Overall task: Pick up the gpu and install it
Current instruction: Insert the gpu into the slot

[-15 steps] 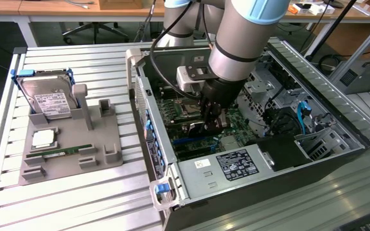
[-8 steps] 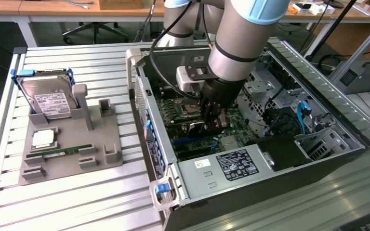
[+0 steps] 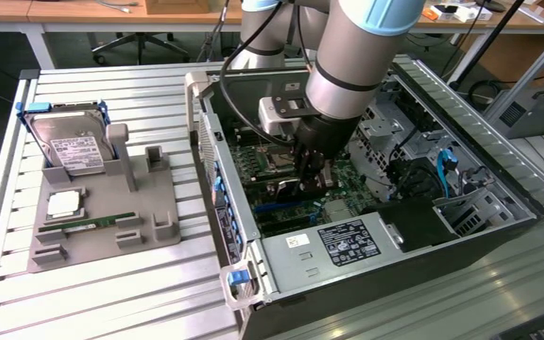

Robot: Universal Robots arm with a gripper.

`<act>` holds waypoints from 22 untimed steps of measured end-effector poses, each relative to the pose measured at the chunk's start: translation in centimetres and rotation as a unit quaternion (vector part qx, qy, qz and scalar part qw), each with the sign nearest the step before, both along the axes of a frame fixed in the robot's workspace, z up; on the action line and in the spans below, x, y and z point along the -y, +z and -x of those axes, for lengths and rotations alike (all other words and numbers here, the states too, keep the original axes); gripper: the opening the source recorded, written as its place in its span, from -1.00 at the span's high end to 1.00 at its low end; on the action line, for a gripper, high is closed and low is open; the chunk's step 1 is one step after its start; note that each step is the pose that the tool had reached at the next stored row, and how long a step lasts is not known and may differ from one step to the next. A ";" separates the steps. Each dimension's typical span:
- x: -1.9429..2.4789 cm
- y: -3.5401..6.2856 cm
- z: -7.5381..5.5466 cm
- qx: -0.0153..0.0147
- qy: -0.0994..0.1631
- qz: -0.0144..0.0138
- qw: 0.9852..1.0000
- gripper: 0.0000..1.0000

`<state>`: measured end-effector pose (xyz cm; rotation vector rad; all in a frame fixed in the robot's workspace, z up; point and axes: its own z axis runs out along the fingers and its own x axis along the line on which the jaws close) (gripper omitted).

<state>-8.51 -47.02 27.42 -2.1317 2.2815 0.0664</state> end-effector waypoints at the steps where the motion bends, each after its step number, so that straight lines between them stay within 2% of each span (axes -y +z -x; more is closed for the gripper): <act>1: 0.00 0.00 0.0 0.000 0.000 0.000 1.000 0.45; 22: -0.08 -0.27 0.1 0.000 0.000 0.000 1.000 0.45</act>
